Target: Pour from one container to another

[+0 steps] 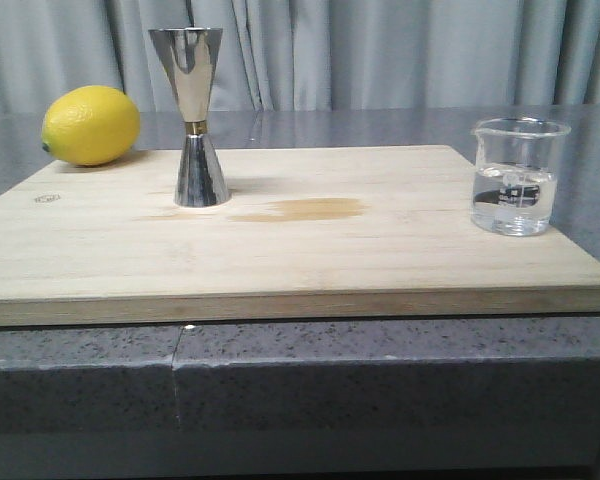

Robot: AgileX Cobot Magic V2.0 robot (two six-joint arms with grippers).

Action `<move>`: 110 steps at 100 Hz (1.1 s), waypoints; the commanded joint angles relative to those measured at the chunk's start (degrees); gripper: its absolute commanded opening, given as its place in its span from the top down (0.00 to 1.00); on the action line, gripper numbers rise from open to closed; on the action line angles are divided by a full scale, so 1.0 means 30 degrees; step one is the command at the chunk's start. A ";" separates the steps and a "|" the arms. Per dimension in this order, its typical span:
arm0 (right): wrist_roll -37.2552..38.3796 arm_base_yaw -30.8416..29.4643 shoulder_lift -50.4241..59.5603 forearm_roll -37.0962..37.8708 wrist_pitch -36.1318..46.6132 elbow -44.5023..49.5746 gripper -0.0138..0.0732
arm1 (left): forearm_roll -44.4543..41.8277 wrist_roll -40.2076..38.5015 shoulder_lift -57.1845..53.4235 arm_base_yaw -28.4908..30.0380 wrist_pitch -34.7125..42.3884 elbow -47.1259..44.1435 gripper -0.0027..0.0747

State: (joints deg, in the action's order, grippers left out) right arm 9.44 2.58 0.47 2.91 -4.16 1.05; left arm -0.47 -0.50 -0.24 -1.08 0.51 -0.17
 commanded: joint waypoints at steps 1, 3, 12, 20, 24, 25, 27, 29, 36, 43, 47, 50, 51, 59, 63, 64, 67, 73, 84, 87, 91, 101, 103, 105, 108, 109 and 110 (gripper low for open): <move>-0.0080 -0.0129 0.0369 0.0122 0.1597 0.0418 0.93 | 0.0156 -0.0127 -0.0483 -0.0116 0.1558 -0.0706 0.99; -0.0080 -0.0129 0.0369 0.0122 0.1597 0.0418 0.93 | 0.0156 -0.0127 -0.0483 -0.0116 0.1558 -0.0706 0.99; -0.0080 -0.0129 0.0369 0.0122 0.1597 0.0418 0.93 | 0.0156 -0.0127 -0.0483 -0.0116 0.1558 -0.0706 0.99; -0.0080 -0.0129 0.0369 0.0122 0.1597 0.0418 0.93 | 0.0156 -0.0127 -0.0483 -0.0116 0.1558 -0.0706 0.99; -0.0080 -0.0129 0.0369 0.0122 0.1597 0.0418 0.93 | 0.0156 -0.0127 -0.0483 -0.0116 0.1558 -0.0706 0.99; -0.0080 -0.0129 0.0369 0.0122 0.1597 0.0418 0.93 | 0.0156 -0.0127 -0.0483 -0.0116 0.1558 -0.0706 0.99; -0.0080 -0.0129 0.0369 0.0122 0.1597 0.0418 0.93 | 0.0156 -0.0127 -0.0483 -0.0116 0.1558 -0.0706 0.99; -0.0080 -0.0129 0.0369 0.0122 0.1597 0.0418 0.93 | 0.0156 -0.0127 -0.0483 -0.0116 0.1558 -0.0706 0.99; -0.0080 -0.0129 0.0369 0.0122 0.1597 0.0418 0.93 | 0.0156 -0.0127 -0.0483 -0.0116 0.1558 -0.0706 0.99; -0.0080 -0.0129 0.0369 0.0122 0.1597 0.0418 0.93 | 0.0156 -0.0127 -0.0483 -0.0116 0.1558 -0.0706 0.99; -0.0080 -0.0129 0.0369 0.0122 0.1597 0.0418 0.93 | 0.0156 -0.0127 -0.0483 -0.0116 0.1558 -0.0706 0.99; -0.0080 -0.0129 0.0369 0.0122 0.1597 0.0418 0.93 | 0.0156 -0.0127 -0.0483 -0.0116 0.1558 -0.0706 0.99; -0.0080 -0.0129 0.0369 0.0122 0.1597 0.0418 0.93 | 0.0156 -0.0127 -0.0483 -0.0116 0.1558 -0.0706 0.99; -0.0080 -0.0129 0.0369 0.0122 0.1597 0.0418 0.93 | 0.0156 -0.0127 -0.0483 -0.0116 0.1558 -0.0706 0.99; -0.0080 -0.0129 0.0369 0.0122 0.1597 0.0418 0.93 | 0.0156 -0.0127 -0.0483 -0.0116 0.1558 -0.0706 0.99; -0.0080 -0.0129 0.0369 0.0122 0.1597 0.0418 0.93 | 0.0156 -0.0127 -0.0483 -0.0116 0.1558 -0.0706 0.99; -0.0080 -0.0129 0.0369 0.0122 0.1597 0.0418 0.93 | 0.0156 -0.0127 -0.0483 -0.0116 0.1558 -0.0706 0.99; -0.0080 -0.0129 0.0369 0.0122 0.1597 0.0418 0.93 | 0.0156 -0.0127 -0.0483 -0.0116 0.1558 -0.0706 0.99; -0.0080 -0.0129 0.0369 0.0122 0.1597 0.0418 0.93 | 0.0156 -0.0127 -0.0483 -0.0116 0.1558 -0.0706 0.99; -0.0080 -0.0129 0.0369 0.0122 0.1597 0.0418 0.93 | 0.0156 -0.0127 -0.0483 -0.0116 0.1558 -0.0706 0.99; -0.0080 -0.0129 0.0369 0.0122 0.1730 0.0418 0.93 | 0.0156 -0.0127 -0.0483 -0.0116 0.1558 -0.0706 0.99; -0.0080 -0.0129 0.0369 0.0122 0.1846 0.0418 0.93 | 0.0156 -0.0127 -0.0483 -0.0116 0.1558 -0.0706 0.99; -0.0080 -0.0129 0.0369 0.0122 0.1880 0.0418 0.93 | 0.0156 -0.0127 -0.0483 -0.0116 0.1558 -0.0706 0.99; -0.0080 -0.0129 0.0369 0.0122 0.1941 0.0418 0.93 | 0.0156 -0.0127 -0.0483 -0.0116 0.1626 -0.0706 0.99; -0.0080 -0.0129 0.0369 0.0122 0.2149 0.0418 0.93 | 0.0156 -0.0127 -0.0483 -0.0116 0.1860 -0.0706 0.99; -0.0080 -0.0129 0.0369 0.0122 0.2263 0.0418 0.93 | 0.0156 -0.0127 -0.0483 -0.0116 0.1934 -0.0706 0.99; -0.0080 -0.0129 0.0369 0.0122 0.2331 0.0418 0.93 | 0.0156 -0.0127 -0.0483 -0.0116 0.2074 -0.0706 0.99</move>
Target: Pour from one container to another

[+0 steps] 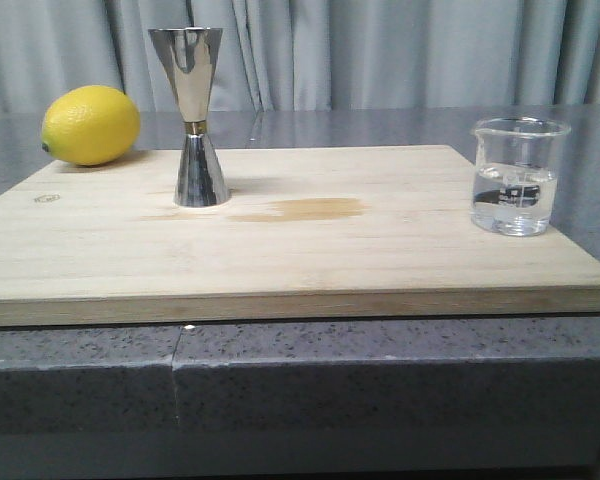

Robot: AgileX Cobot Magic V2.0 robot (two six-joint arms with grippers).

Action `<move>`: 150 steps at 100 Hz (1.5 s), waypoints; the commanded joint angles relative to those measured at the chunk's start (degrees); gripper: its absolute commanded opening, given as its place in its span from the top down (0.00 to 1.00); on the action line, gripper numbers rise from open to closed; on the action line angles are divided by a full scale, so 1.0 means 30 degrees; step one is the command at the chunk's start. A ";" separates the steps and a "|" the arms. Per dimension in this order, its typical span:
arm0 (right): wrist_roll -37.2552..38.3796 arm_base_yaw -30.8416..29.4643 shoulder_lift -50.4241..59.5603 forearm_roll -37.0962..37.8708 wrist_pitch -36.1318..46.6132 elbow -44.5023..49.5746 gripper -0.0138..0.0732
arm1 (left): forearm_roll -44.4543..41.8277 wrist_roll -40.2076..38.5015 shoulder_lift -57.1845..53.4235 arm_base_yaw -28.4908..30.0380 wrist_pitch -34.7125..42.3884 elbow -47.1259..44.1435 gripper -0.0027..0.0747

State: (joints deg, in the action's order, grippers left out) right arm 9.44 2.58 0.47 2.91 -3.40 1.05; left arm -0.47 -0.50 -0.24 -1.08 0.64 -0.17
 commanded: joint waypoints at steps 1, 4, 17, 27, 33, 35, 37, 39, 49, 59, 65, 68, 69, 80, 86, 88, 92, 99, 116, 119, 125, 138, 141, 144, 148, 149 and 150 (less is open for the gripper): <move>-0.0080 -0.0129 0.0369 0.0122 0.2250 0.0418 0.93 | 0.0156 -0.0127 -0.0483 -0.0116 0.2098 -0.0706 0.99; -0.0080 -0.0129 0.0369 -0.0064 0.2658 0.0418 0.93 | 0.0578 -0.0162 -0.0483 -0.0116 0.2365 -0.0706 0.99; 0.0358 -0.0129 0.0369 -0.1975 0.5959 0.0418 0.93 | 0.5708 -0.1112 -0.0483 -0.0116 0.4124 -0.0706 0.99; 0.2791 -0.0129 0.0369 -0.2581 0.9421 0.0418 0.93 | 1.0483 -0.3291 -0.0483 -0.0116 0.5074 -0.0530 0.99; 0.3452 -0.0129 0.0369 -0.2581 1.0847 0.0383 0.93 | 1.1736 -0.4315 -0.0483 -0.0116 0.5032 -0.0266 0.99; 0.3452 -0.0129 0.0369 -0.2581 1.1051 0.0330 0.93 | 1.1853 -0.4577 -0.0483 -0.0116 0.4856 -0.0143 0.99; 0.3499 -0.0129 0.0369 -0.2581 1.1017 0.0194 0.93 | 1.1853 -0.4780 -0.0483 -0.0116 0.4754 -0.0049 0.99; 0.3639 -0.0129 0.0369 -0.2581 1.0765 0.0058 0.93 | 1.1853 -0.4890 -0.0483 -0.0116 0.4602 0.0126 0.99; 0.3935 -0.0129 0.0369 -0.2581 0.8736 -0.0868 0.93 | 1.1764 -0.5074 -0.0483 -0.0116 0.3271 0.1443 0.99; 0.4321 -0.0129 0.0151 -0.2581 0.4059 -0.2672 0.93 | 0.9829 -0.5034 -0.0108 -0.0116 0.1041 0.3135 0.99; 0.4321 -0.0093 -0.0480 -0.2581 0.0625 -0.4183 0.93 | 0.8362 -0.4982 0.0642 -0.0116 -0.0784 0.4298 0.99; 0.4278 -0.0093 -0.0876 -0.2581 -0.0641 -0.4851 0.93 | 0.7963 -0.4889 0.1107 -0.0116 -0.1928 0.5041 0.99; 0.4278 -0.0093 -0.0986 -0.2581 -0.1226 -0.5175 0.93 | 0.7787 -0.4889 0.1380 -0.0116 -0.2158 0.5190 0.99; 0.2752 -0.0093 -0.3339 -0.2545 -0.4620 -0.7467 0.93 | 0.7495 -0.3007 0.3989 -0.0145 -0.5592 0.7626 0.99; 0.0233 -0.0093 -0.4968 -0.2545 -0.6561 -0.8828 0.93 | 0.7612 -0.1447 0.5884 -0.0245 -0.7175 0.8883 0.99; -0.0627 -0.0093 -0.5357 -0.2545 -0.7227 -0.9271 0.93 | 0.7762 -0.1050 0.6544 -0.0305 -0.7722 0.9347 0.99; -0.1832 -0.0093 -0.6478 -0.2545 -0.8486 -0.9997 0.93 | 0.8128 0.0166 0.7627 -0.0470 -0.8620 1.0214 0.99; -0.3419 -0.0093 -0.8225 -0.2545 -0.9920 -1.1174 0.93 | 0.9163 0.2559 0.9685 -0.0815 -0.9581 1.1428 0.99; -0.4102 -0.0093 -1.0781 -0.2545 -0.9464 -1.2229 0.93 | 1.2046 0.8368 1.3536 -0.1865 -0.9833 1.3255 0.99; -0.4102 -0.0093 -1.1053 -0.2545 -0.9197 -1.2229 0.92 | 1.2488 0.9696 1.4019 -0.2139 -0.9868 1.3504 0.98; -0.4102 -0.0093 -1.1416 -0.2632 -0.8914 -1.2229 0.89 | 1.3487 1.1797 1.5052 -0.2612 -0.9920 1.3808 0.93; -0.4102 -0.0093 -1.1834 -0.2675 -0.8867 -1.2229 0.80 | 1.6239 1.5977 1.6834 -0.3822 -0.9763 1.4076 0.67; -0.4102 -0.0093 -1.1825 -0.2675 -0.8867 -1.2229 0.79 | 1.6773 1.6533 1.7192 -0.4038 -0.9660 1.4076 0.59; -0.4102 -0.0093 -1.1825 -0.2675 -0.8787 -1.2229 0.79 | 1.7320 1.6944 1.7670 -0.4230 -0.9543 1.4076 0.51; -0.4102 -0.0093 -1.1825 -0.2675 -0.8736 -1.2229 0.79 | 1.7664 1.7348 1.8127 -0.4494 -0.9341 1.4076 0.39; -0.4102 -0.0093 -1.1825 -0.2675 -0.8748 -1.2229 0.79 | 1.7753 1.7430 1.8305 -0.4532 -0.9338 1.4076 0.35; -0.4102 -0.0093 -1.1825 -0.2675 -0.8748 -1.2229 0.79 | 1.7797 1.7571 1.8394 -0.4614 -0.9295 1.4076 0.34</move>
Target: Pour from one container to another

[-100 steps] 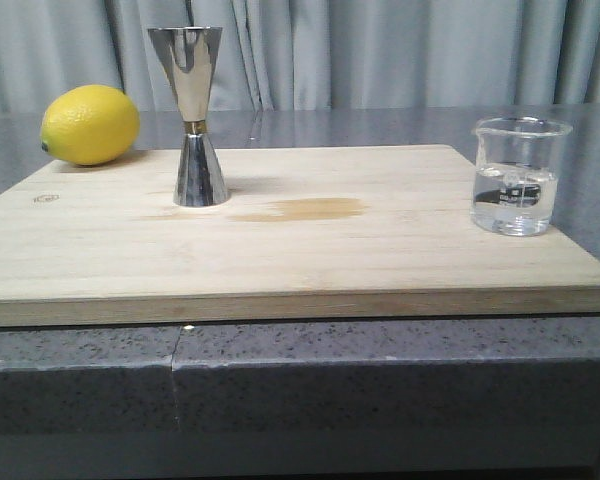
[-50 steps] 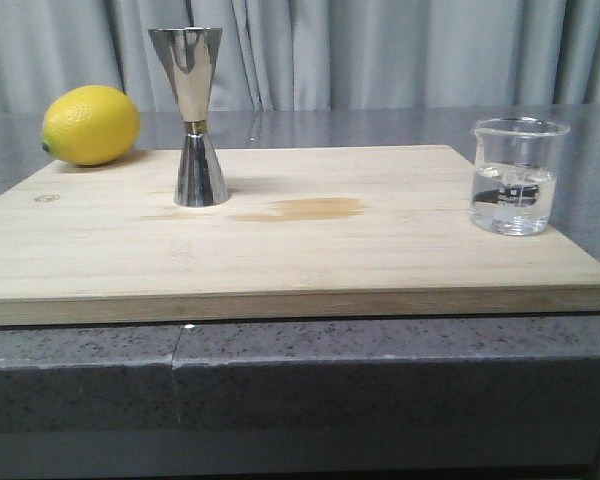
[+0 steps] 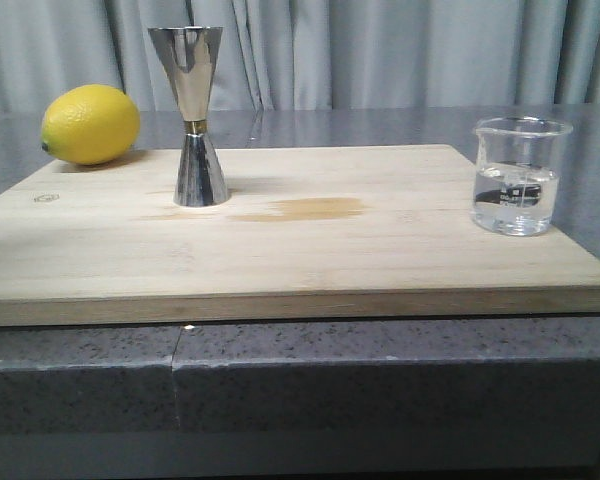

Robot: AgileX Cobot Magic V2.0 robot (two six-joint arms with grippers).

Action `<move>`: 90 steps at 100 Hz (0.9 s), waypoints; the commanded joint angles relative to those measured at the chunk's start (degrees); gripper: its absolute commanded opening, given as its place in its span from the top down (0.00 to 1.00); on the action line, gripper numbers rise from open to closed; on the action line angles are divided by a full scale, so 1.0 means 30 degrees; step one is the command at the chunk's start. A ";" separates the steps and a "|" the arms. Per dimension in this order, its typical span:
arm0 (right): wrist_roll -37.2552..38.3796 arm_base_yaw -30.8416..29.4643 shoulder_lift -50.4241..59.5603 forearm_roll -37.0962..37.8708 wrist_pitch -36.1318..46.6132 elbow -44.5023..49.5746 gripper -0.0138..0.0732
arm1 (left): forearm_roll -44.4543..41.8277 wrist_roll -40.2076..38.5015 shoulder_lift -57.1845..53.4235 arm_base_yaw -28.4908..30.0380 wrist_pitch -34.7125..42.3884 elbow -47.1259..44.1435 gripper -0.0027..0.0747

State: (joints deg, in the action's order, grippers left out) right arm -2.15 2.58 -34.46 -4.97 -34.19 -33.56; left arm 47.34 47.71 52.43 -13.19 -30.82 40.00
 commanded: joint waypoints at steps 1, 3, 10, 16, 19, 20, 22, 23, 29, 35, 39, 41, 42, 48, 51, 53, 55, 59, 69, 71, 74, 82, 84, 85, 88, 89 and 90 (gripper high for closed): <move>-0.0240 -0.0093 -0.0182 -0.0048 0.1516 -0.0693 0.79 | 0.1935 0.1553 0.1011 -0.0618 0.1195 0.0685 0.32; -0.0240 -0.0093 -0.0182 -0.0048 0.1516 -0.0693 0.79 | 0.1981 0.1637 0.1276 -0.0723 0.1195 0.0685 0.28; -0.0240 -0.0093 -0.0182 -0.0048 0.1575 -0.0693 0.79 | 0.2422 0.2124 0.2084 -0.1051 0.1310 0.0685 0.20; -0.0240 -0.0093 -0.0182 -0.0048 0.1595 -0.0693 0.79 | 0.3148 0.3385 0.2883 -0.1402 0.1610 0.0685 0.21; -0.0240 -0.0093 -0.0182 -0.0048 0.1595 -0.0693 0.79 | 0.3649 0.4141 0.3219 -0.1568 0.1833 0.0685 0.21; -0.0240 -0.0093 -0.0182 -0.0048 0.1621 -0.0693 0.79 | 0.3945 0.4348 0.3391 -0.1612 0.1898 0.0685 0.21; -0.0240 -0.0093 -0.0182 -0.0048 0.1642 -0.0693 0.79 | 0.4458 0.5029 0.3636 -0.1750 0.2099 0.0685 0.21; -0.0240 -0.0093 -0.0182 -0.0048 0.1642 -0.0693 0.79 | 0.4657 0.5559 0.3717 -0.1842 0.2243 0.0650 0.21; -0.0240 -0.0093 -0.0182 -0.0048 0.1750 -0.0693 0.79 | 0.6913 0.7872 0.4413 -0.2212 0.2781 0.0616 0.21; -0.0240 -0.0093 -0.0182 -0.0048 0.1872 -0.0693 0.79 | 0.9256 1.0571 0.5028 -0.2547 0.2925 0.0616 0.21; -0.0240 -0.0093 -0.0182 -0.0048 0.1965 -0.0693 0.79 | 1.1044 1.2312 0.5473 -0.2680 0.2890 0.0616 0.21; -0.0240 -0.0093 -0.0182 -0.0048 0.1968 -0.0693 0.79 | 1.1586 1.2850 0.5615 -0.2756 0.2855 0.0616 0.21; -0.0240 -0.0093 -0.0182 -0.0048 0.1968 -0.0693 0.79 | 1.1850 1.3104 0.5686 -0.2778 0.2853 0.0616 0.21; -0.0240 -0.0093 -0.0182 -0.0048 0.2008 -0.0693 0.79 | 1.4046 1.5424 0.6268 -0.2978 0.2576 0.0616 0.21; -0.0240 -0.0093 -0.0182 -0.0048 0.2008 -0.0693 0.79 | 1.5297 1.6798 0.6579 -0.3046 0.2346 0.0616 0.21; -0.0240 -0.0093 -0.0182 -0.0048 0.2008 -0.0693 0.79 | 1.5797 1.7355 0.6692 -0.3048 0.2246 0.0616 0.21; -0.0240 -0.0093 -0.0182 -0.0048 0.2008 -0.0693 0.79 | 1.6532 1.8169 0.6874 -0.3081 0.2061 0.0616 0.21; -0.0240 -0.0093 -0.0182 -0.0048 0.2046 -0.0693 0.79 | 1.8006 1.9478 0.7230 -0.3081 0.1645 0.0616 0.21; -0.0240 -0.0093 -0.0182 -0.0048 0.2135 -0.0693 0.79 | 1.9397 2.1603 0.8042 -0.3081 0.0169 0.0748 0.21; -0.0240 -0.0093 -0.0182 -0.0048 0.2185 -0.0693 0.79 | 1.9397 2.1649 0.8216 -0.3081 -0.0013 0.0788 0.21; -0.0240 -0.0093 -0.0182 -0.0048 0.2216 -0.0693 0.79 | 1.9397 2.1649 0.8449 -0.3081 -0.0249 0.0832 0.21; -0.0240 -0.0093 -0.0182 -0.0048 0.2255 -0.0693 0.79 | 1.9397 2.2041 0.9047 -0.3081 -0.0708 0.0832 0.21; -0.0240 -0.0093 -0.0182 -0.0048 0.2255 -0.0693 0.79 | 1.9397 2.2105 0.9179 -0.3081 -0.0762 0.0832 0.21; -0.0240 -0.0093 -0.0182 -0.0048 0.2255 -0.0693 0.79 | 1.9397 2.2158 0.9271 -0.3081 -0.0813 0.0832 0.21; -0.0240 -0.0093 -0.0182 -0.0048 0.2255 -0.0693 0.79 | 1.9397 2.2450 0.9432 -0.3081 -0.1084 0.0832 0.21; -0.0240 -0.0093 -0.0182 -0.0048 0.2255 -0.0693 0.79 | 1.9397 2.2497 0.9478 -0.3081 -0.1129 0.0832 0.21; -0.0240 -0.0093 -0.0182 -0.0048 0.2255 -0.0693 0.79 | 1.9397 2.2497 0.9520 -0.3081 -0.1165 0.0832 0.21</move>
State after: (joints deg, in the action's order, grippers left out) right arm -2.23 2.58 -34.46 -4.97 -31.92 -33.56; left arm 102.36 113.50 81.20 -21.81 -30.13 40.73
